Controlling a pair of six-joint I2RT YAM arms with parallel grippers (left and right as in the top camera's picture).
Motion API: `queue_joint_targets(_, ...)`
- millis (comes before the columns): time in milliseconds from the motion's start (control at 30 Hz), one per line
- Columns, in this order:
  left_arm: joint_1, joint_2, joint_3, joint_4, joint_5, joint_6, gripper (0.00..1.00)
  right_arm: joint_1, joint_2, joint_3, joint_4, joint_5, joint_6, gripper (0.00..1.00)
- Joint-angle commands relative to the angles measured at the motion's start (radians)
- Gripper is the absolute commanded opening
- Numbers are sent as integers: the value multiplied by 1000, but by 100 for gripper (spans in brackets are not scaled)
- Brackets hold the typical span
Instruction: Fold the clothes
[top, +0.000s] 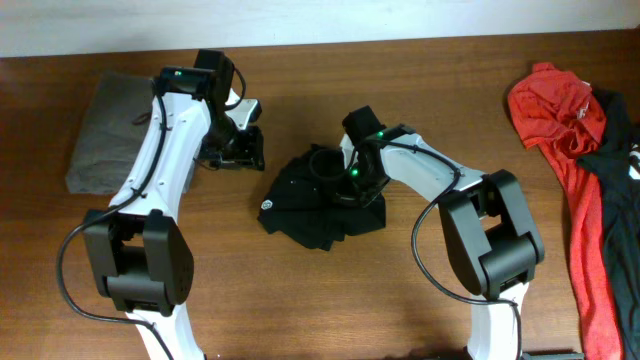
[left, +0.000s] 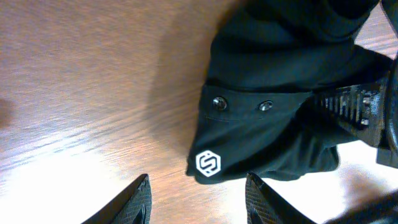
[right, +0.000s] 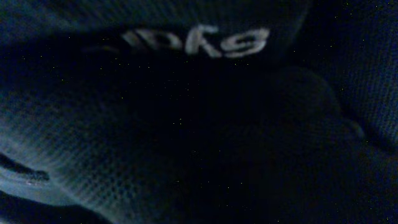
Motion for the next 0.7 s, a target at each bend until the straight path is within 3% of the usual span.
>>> queue_joint_targets(0,2,-4,-63,9,150,-30,49,-3,-59,-28,-26,-3,-81,4)
queue_joint_targets(200,-45,-4,-286,171,377,-80,47,-25,-270,-24,60,-13,-163,6)
queue_joint_targets(267,-62,-4,-364,251,377,-135,35,-37,-305,-24,92,15,-164,6)
queue_joint_targets(333,-85,-4,-455,348,376,-199,12,-37,-302,-24,129,47,-171,4)
queue_joint_targets(400,-102,-4,-501,403,373,-229,5,-31,-273,-24,154,76,-174,4)
queue_joint_targets(533,-114,-4,-551,473,306,-272,3,-18,-162,-26,213,92,-174,4)
queue_joint_targets(667,-97,-4,-551,503,111,-271,3,-17,-23,-26,178,99,-167,4)
